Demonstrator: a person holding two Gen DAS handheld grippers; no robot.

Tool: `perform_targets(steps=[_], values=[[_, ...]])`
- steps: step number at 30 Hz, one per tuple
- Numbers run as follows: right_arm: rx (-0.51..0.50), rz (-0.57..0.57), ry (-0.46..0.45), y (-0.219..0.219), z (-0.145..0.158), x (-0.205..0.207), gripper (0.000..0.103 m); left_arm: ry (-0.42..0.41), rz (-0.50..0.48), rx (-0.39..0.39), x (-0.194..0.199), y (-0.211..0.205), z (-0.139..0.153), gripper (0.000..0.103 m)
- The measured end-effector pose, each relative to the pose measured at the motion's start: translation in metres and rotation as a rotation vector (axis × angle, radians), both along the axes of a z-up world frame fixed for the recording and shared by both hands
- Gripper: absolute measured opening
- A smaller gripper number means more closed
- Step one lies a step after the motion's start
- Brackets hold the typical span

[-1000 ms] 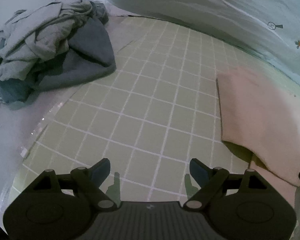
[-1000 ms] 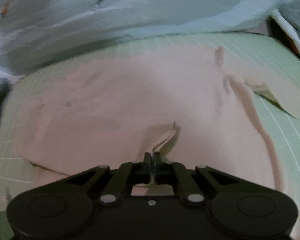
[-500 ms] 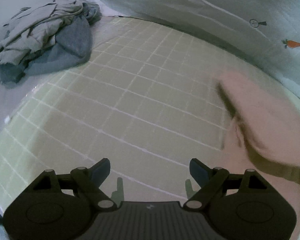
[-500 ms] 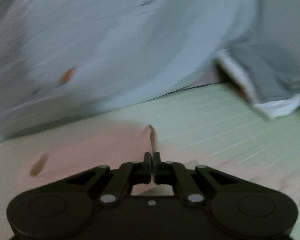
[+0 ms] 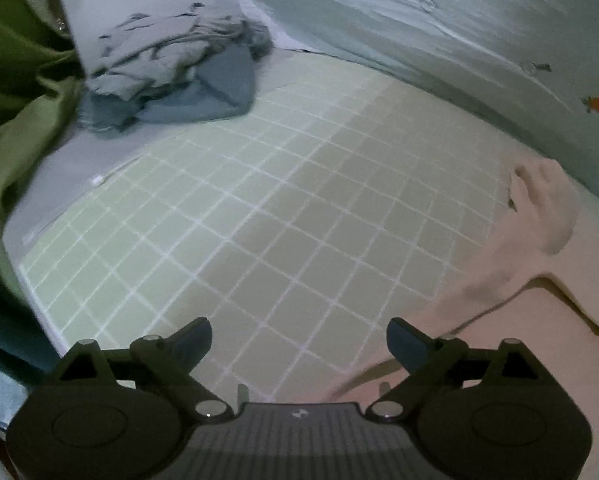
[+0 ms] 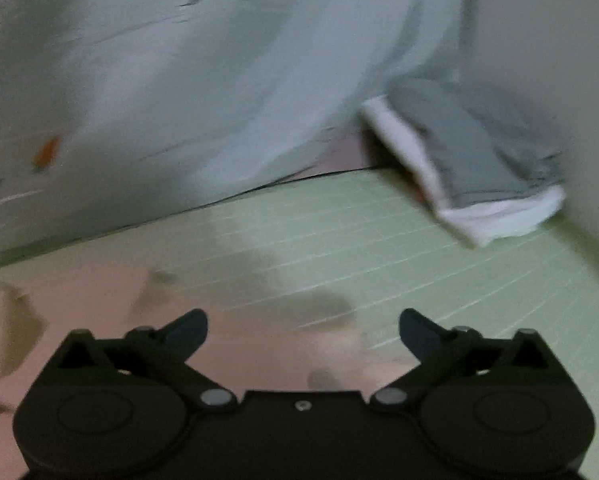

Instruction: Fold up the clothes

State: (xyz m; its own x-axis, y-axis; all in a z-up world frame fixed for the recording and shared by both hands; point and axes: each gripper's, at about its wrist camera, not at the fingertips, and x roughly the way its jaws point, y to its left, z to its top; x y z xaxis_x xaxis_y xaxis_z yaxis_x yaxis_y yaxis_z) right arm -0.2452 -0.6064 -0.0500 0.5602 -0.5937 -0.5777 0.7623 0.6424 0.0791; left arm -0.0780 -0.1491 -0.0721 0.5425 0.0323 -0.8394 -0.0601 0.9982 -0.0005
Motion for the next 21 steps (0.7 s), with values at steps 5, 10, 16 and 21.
perform_targets(steps=[5, 10, 16, 21], values=[[0.044, 0.06, -0.027, 0.065, -0.002, 0.007, 0.103, 0.009, -0.012, -0.033, 0.01, 0.022, -0.005, 0.094], [0.043, 0.088, -0.021, 0.148, 0.001, 0.019, 0.103, 0.009, -0.139, -0.065, 0.04, 0.05, -0.012, 0.094], [0.104, 0.035, 0.003, 0.254, -0.011, 0.051, 0.103, 0.016, -0.32, -0.069, 0.079, 0.107, -0.01, 0.094], [0.086, 0.023, 0.043, 0.334, -0.015, 0.087, 0.103, -0.017, -0.415, -0.05, 0.111, 0.152, 0.0, 0.094]])
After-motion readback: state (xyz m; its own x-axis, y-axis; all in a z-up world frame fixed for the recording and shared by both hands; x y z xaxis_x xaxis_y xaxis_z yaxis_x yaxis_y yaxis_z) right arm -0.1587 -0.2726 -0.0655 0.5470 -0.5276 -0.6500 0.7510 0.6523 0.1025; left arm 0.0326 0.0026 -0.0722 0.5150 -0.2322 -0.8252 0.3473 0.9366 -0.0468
